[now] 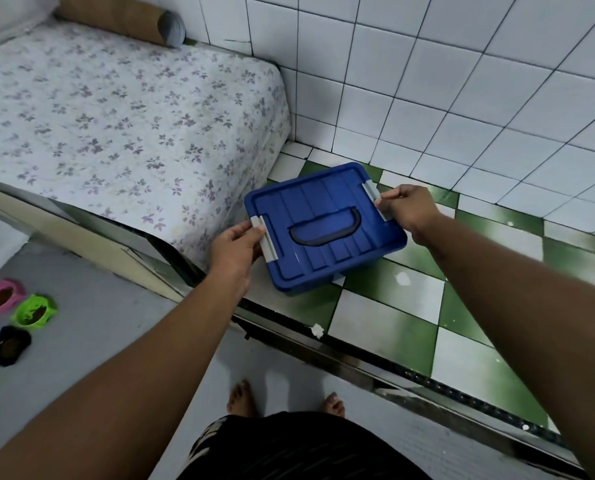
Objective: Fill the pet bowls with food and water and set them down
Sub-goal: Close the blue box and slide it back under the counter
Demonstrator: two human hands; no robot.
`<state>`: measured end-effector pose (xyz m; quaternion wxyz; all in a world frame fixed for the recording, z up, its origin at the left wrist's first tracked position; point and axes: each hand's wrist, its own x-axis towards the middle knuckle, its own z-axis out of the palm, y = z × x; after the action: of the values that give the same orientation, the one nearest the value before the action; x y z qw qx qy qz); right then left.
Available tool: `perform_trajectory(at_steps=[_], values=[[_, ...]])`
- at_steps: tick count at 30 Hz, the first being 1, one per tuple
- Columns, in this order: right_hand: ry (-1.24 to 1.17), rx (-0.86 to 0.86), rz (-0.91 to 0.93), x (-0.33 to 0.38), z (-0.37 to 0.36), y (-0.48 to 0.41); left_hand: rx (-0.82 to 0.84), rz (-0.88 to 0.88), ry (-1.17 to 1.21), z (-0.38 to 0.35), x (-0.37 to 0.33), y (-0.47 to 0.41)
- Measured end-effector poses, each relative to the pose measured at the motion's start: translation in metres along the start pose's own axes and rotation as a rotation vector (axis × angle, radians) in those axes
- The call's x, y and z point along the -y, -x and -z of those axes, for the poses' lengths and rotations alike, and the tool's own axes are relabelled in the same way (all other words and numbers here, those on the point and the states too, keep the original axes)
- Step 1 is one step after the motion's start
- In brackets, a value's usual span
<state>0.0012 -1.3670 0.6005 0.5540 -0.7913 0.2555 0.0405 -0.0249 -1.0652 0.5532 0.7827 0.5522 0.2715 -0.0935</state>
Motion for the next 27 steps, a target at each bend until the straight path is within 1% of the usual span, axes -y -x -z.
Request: perform_trajectory(at_steps=[7,12,17,22,27], values=[[-0.030,-0.011,-0.022,-0.004,0.000,0.003,0.013,0.016,-0.042,0.000,-0.004,0.003],[-0.065,-0.005,-0.052,-0.007,0.001,0.006,0.007,-0.006,-0.068,0.000,-0.008,0.006],[-0.115,-0.009,-0.075,-0.018,0.005,0.023,0.041,-0.044,-0.141,-0.003,-0.014,0.009],[-0.247,-0.075,-0.131,-0.048,0.006,0.072,0.124,-0.062,-0.237,0.007,-0.017,0.006],[-0.369,-0.213,-0.137,-0.071,-0.005,0.155,0.261,-0.073,-0.333,0.026,-0.019,0.014]])
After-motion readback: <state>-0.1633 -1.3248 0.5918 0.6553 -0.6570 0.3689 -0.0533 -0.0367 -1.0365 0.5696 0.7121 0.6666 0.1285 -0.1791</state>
